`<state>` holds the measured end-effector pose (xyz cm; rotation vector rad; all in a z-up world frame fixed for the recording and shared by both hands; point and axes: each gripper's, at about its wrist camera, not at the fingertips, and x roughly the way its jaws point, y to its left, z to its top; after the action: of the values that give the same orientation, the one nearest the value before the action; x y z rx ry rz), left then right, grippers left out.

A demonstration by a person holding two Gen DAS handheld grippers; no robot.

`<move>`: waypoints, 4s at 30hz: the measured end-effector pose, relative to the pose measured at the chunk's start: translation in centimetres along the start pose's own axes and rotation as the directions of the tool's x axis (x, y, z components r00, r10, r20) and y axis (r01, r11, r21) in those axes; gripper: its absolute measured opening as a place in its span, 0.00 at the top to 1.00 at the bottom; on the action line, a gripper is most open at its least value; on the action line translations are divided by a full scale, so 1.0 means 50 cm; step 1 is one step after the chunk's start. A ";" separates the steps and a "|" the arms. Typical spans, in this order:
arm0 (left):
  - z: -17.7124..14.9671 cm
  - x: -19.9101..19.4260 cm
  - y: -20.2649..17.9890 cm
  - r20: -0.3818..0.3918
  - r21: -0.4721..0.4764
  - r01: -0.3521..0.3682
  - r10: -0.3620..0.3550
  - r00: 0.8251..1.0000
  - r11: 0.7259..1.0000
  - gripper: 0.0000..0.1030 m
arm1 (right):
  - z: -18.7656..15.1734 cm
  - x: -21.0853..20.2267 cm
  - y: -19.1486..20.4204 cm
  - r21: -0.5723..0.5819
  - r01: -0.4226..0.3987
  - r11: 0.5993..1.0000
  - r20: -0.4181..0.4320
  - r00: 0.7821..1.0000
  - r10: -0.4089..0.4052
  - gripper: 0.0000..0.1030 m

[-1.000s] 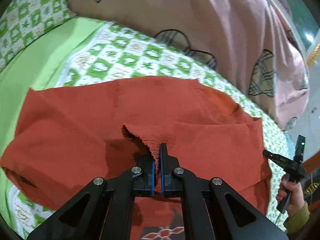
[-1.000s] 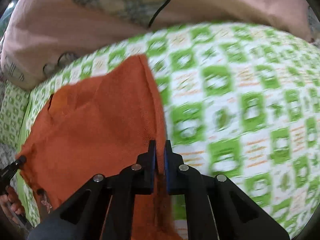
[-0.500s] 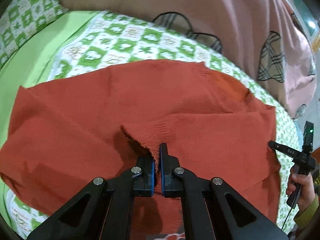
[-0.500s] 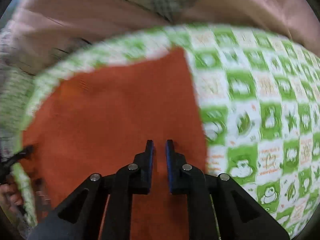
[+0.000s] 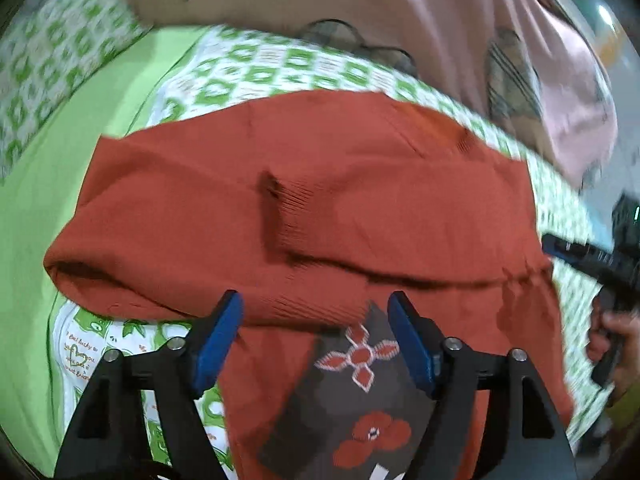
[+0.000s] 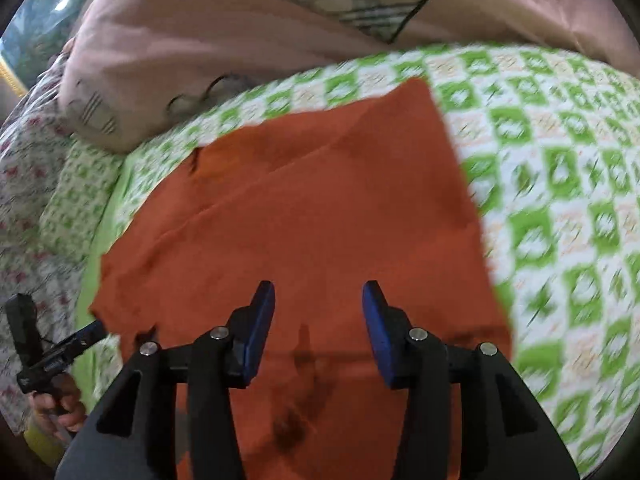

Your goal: Fold small clothes

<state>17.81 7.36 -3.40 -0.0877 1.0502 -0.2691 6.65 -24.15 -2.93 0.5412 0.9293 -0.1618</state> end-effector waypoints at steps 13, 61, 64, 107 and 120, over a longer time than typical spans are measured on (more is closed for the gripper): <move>-0.019 0.090 -0.055 -0.049 0.197 -0.109 0.121 0.991 0.974 0.95 | -0.071 0.008 0.052 0.014 -0.020 1.000 -0.085 0.996 0.021 0.54; 0.042 0.026 -0.176 0.044 0.034 0.163 -0.165 0.985 0.986 0.64 | 0.022 0.041 -0.018 0.065 -0.041 0.997 0.000 0.999 0.041 0.54; -0.017 -0.013 -0.068 0.037 -0.057 0.018 -0.016 0.999 0.998 0.64 | 0.045 0.085 -0.003 0.041 -0.040 0.998 -0.023 0.999 0.041 0.52; -0.019 0.066 0.151 0.011 -0.344 -0.163 0.177 0.984 0.925 0.73 | 0.039 0.088 -0.057 -0.063 0.198 0.978 0.006 0.980 -0.198 0.96; 0.044 0.006 0.057 0.129 -0.180 0.083 -0.060 0.990 0.980 0.75 | 0.048 0.058 0.019 -0.068 0.071 0.995 0.011 0.997 -0.070 0.91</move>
<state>20.37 9.90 -3.11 -0.3066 0.9484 -0.2281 10.43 -24.27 -3.74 0.4447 0.9422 -0.1954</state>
